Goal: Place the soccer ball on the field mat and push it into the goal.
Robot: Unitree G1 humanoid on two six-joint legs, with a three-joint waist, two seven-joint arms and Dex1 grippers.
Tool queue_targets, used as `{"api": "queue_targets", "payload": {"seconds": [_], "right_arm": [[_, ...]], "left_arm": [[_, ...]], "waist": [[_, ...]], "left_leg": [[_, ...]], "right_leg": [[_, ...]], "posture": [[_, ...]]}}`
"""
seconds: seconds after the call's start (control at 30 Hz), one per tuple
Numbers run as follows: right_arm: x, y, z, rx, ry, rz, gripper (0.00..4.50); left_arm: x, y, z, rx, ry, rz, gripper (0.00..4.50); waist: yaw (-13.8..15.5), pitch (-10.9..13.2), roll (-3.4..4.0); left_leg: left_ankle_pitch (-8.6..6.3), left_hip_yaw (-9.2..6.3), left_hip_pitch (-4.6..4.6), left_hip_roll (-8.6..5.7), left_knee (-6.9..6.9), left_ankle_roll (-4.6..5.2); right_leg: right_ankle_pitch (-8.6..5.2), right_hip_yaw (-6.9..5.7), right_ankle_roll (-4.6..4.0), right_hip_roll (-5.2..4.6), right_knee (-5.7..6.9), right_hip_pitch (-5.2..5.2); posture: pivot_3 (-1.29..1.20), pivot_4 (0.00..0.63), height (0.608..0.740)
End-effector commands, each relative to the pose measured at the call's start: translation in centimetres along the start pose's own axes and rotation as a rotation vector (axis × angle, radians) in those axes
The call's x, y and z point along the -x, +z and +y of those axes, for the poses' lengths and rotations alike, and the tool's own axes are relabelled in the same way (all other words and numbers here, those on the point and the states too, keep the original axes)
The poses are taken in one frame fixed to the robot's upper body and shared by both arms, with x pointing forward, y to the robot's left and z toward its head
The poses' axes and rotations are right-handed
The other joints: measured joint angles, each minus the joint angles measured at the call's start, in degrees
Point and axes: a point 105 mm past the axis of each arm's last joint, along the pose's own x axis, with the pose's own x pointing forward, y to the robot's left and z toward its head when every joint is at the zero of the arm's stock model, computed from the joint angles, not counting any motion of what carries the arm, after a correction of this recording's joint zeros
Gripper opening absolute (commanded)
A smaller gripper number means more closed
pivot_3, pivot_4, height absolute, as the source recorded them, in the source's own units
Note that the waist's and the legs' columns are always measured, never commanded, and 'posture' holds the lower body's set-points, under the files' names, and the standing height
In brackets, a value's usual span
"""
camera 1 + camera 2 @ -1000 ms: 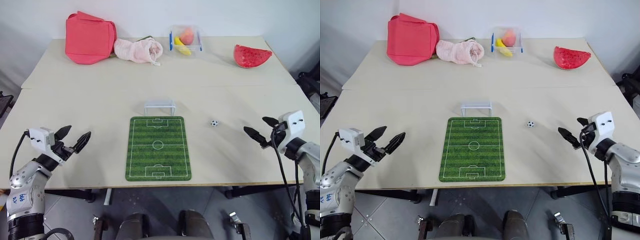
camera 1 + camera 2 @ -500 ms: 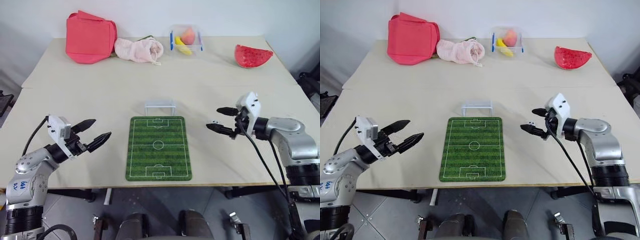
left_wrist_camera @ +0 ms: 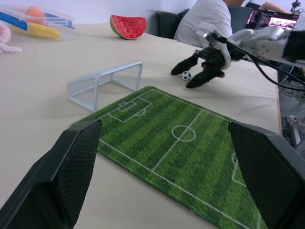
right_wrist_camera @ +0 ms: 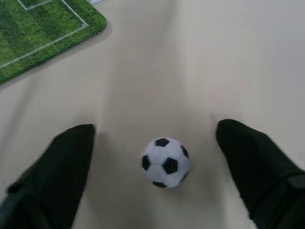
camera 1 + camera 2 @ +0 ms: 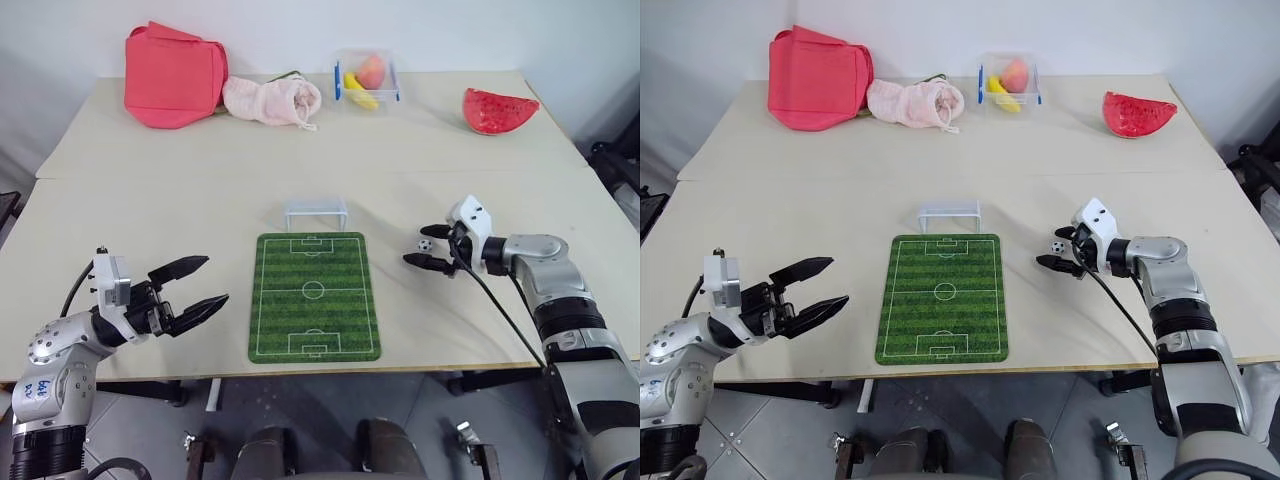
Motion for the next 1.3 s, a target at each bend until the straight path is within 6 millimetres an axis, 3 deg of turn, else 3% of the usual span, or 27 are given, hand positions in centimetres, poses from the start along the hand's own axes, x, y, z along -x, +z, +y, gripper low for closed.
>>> {"api": "queue_targets", "payload": {"seconds": [0.03,0.2,0.27,0.33,0.5,0.57,0.63,0.8,1.0,1.3], "right_arm": [[0.7,0.1,-0.2,0.037,-0.006,-0.01,2.92],[1.2,-0.1,-0.5,0.059,-0.022,-0.016,1.31],[1.5,1.1,-0.5,0.081,-0.013,-0.046,0.86],[1.7,2.1,-0.3,0.093,-0.002,-0.074,0.86],[1.7,6.0,3.1,0.092,0.143,-0.119,0.86],[0.6,8.1,7.4,0.117,0.289,-0.119,0.86],[0.0,8.8,11.6,0.155,0.428,-0.09,0.86],[-1.5,7.8,17.0,0.218,0.579,-0.045,0.86],[-2.2,6.1,19.7,0.282,0.686,0.02,0.86],[-4.7,5.6,20.7,0.323,0.712,0.029,0.86]], "left_arm": [[0.8,1.0,-0.4,-0.045,-0.015,-0.043,4.5],[1.9,0.5,-0.8,-0.037,-0.046,-0.038,4.5],[2.1,-0.1,-0.9,-0.041,-0.08,-0.007,4.5],[2.2,-0.4,-1.0,-0.045,-0.103,0.007,4.5],[2.4,-1.6,-1.3,-0.069,-0.179,0.061,4.5],[2.3,-2.1,-1.4,-0.075,-0.219,0.067,4.5],[2.2,-2.4,-1.4,-0.08,-0.25,0.065,4.5],[1.8,-2.2,-0.9,-0.102,-0.272,0.037,4.5],[1.8,-2.6,-0.9,-0.096,-0.265,0.036,4.5],[1.5,-2.7,-1.4,-0.089,-0.267,0.027,4.5]], "waist": [[-0.01,0.0,0.0],[0.02,0.0,0.0],[0.03,0.0,0.0],[0.06,0.0,0.0],[0.14,0.0,0.0],[0.3,0.0,0.0],[0.34,0.0,0.0],[0.81,-0.07,-0.12],[0.72,-0.08,-0.21],[0.48,-0.09,-0.24]], "left_leg": [[0.0,0.0,0.0,0.0,0.0,0.0],[0.0,0.0,0.0,0.0,0.01,0.0],[0.0,0.0,0.0,0.0,0.03,0.0],[0.0,0.0,-0.02,0.0,0.03,0.0],[0.0,-0.02,-0.04,0.04,0.04,0.0],[-0.02,-0.03,-0.03,0.07,0.08,-0.02],[-0.03,-0.03,-0.04,0.11,0.09,-0.05],[-0.23,-0.08,-0.13,0.1,0.39,0.0],[-0.49,-0.09,-0.27,-0.12,0.79,0.2],[-0.5,-0.07,-0.24,-0.11,0.79,0.17]], "right_leg": [[0.0,0.0,0.0,0.0,0.0,0.0],[0.0,0.0,0.0,0.0,0.01,0.0],[0.0,0.0,0.0,0.0,0.01,0.0],[0.0,0.0,0.0,0.0,0.01,0.0],[0.0,-0.02,0.0,0.01,0.06,-0.04],[0.0,-0.04,0.0,0.02,0.09,-0.04],[0.0,-0.06,-0.01,0.04,0.12,-0.08],[0.01,-0.16,-0.02,0.04,0.14,-0.05],[0.01,-0.2,-0.02,0.0,0.17,-0.02],[0.01,-0.26,-0.02,0.03,0.18,-0.03]], "posture": [[0.0,0.15,0.74],[0.0,0.15,0.74],[0.0,0.15,0.74],[0.0,0.15,0.74],[0.0,0.15,0.74],[0.0,0.15,0.74],[0.0,0.15,0.74],[0.0,0.15,0.74],[0.0,0.15,0.74],[0.0,0.15,0.74]]}}
